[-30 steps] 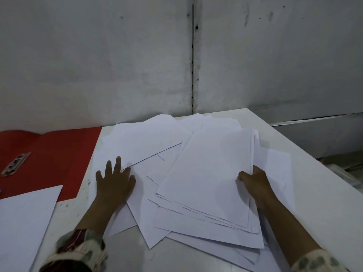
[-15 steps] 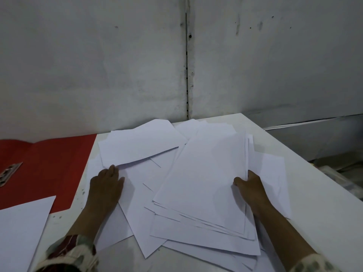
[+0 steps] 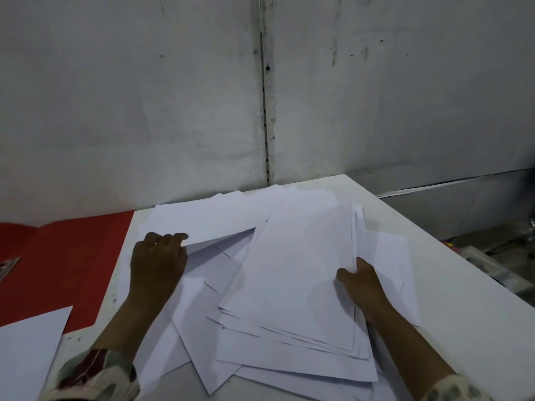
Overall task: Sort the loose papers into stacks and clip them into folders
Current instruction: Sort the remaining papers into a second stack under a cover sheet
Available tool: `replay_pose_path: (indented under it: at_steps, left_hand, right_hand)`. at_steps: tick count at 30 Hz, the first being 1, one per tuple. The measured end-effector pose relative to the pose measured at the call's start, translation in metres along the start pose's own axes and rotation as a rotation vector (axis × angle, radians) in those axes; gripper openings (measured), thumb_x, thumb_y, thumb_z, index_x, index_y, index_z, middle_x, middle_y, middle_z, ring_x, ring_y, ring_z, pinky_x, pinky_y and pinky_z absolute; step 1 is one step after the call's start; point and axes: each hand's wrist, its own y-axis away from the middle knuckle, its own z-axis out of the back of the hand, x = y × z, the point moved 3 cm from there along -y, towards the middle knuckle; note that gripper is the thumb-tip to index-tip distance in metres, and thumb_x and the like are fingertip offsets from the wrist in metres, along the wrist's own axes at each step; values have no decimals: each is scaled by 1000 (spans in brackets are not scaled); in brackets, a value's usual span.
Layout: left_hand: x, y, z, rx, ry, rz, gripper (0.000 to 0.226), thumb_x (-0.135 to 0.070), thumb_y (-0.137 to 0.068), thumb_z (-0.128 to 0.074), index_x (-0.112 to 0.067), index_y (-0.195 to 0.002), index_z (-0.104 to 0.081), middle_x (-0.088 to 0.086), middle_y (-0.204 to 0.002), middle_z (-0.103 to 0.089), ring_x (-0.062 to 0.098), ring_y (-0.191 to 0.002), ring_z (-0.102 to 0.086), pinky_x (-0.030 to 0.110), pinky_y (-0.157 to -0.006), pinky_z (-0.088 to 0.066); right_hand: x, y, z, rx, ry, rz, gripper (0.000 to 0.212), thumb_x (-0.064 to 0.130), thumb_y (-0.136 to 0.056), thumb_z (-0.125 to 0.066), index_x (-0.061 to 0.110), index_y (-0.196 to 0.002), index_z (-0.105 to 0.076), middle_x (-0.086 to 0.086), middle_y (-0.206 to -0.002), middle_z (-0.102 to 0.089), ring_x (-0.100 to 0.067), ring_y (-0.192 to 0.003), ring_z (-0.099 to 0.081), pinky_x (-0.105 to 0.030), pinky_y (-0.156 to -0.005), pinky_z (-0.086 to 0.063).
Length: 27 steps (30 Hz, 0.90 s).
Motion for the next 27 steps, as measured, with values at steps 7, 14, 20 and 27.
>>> replay_pose_path:
  at_steps: [7, 14, 20, 27]
  left_hand:
    - [-61, 18, 5, 70, 550, 62, 28, -21, -91, -52, -12, -115, -62, 7, -107, -67, 14, -83, -59, 23, -77, -46]
    - [-127, 49, -3, 147, 733, -156, 34, -34, -86, -47, -17, -109, -66, -3, -93, -67, 4, -90, -53, -2, -72, -37]
    - [-166, 77, -7, 193, 797, -319, 31, -34, -93, -44, -23, -116, -60, -7, -111, -65, 5, -96, -58, -5, -79, -32]
    - [-192, 94, -8, 217, 794, -442, 30, -38, -87, -44, -23, -103, -64, -6, -93, -71, 6, -74, -64, 4, -69, -42]
  right_hand:
    - [2, 2, -2, 36, -2, -5, 13, 2, -86, -50, 1, -97, -55, -9, -88, -57, -18, -73, -50, -24, -59, -38]
    - [10, 16, -14, 176, -40, 14, 11, -3, -86, -46, 5, -88, -53, -10, -81, -50, -15, -63, -43, -23, -56, -33]
    - [14, 14, -18, 297, -88, -160, 44, 36, -99, -35, 12, -136, -41, -10, -132, -50, -27, -121, -47, -36, -105, -34]
    - [12, 12, -17, 379, -44, -112, 56, 42, -88, -57, 10, -134, -47, -5, -132, -53, -27, -121, -51, -32, -95, -42]
